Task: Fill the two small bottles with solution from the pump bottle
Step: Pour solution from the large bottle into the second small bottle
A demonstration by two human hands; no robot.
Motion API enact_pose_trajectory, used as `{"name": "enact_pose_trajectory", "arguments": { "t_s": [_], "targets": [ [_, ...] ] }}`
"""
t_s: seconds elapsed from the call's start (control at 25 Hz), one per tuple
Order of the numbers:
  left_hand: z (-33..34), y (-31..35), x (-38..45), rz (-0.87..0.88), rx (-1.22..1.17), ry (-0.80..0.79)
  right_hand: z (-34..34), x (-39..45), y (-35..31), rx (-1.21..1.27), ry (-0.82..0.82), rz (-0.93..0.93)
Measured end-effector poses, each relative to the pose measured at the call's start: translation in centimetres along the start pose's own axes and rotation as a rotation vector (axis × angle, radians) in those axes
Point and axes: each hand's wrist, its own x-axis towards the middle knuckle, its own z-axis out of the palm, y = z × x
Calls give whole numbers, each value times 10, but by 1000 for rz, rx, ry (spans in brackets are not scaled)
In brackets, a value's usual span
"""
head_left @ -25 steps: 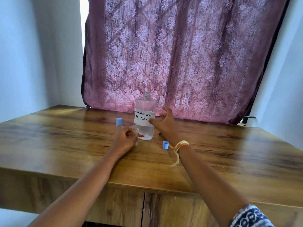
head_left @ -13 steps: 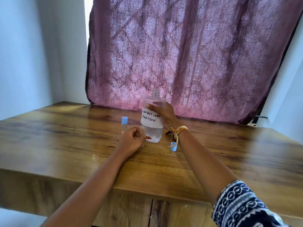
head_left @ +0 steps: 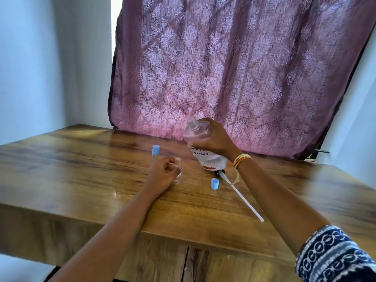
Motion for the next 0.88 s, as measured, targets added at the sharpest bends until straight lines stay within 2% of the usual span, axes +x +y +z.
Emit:
{"name": "enact_pose_trajectory", "arguments": {
  "t_s": [0.36, 0.56, 0.88],
  "targets": [
    [-4, 0, -5, 30, -96, -61, 2, -22, 5, -359, -70, -223],
    [-5, 0, -6, 20, -126, -82, 4, -24, 9, -540, -109, -272],
    [-4, 0, -6, 7, -167, -89, 8, -25, 12, -641, -104, -332]
  ]
}}
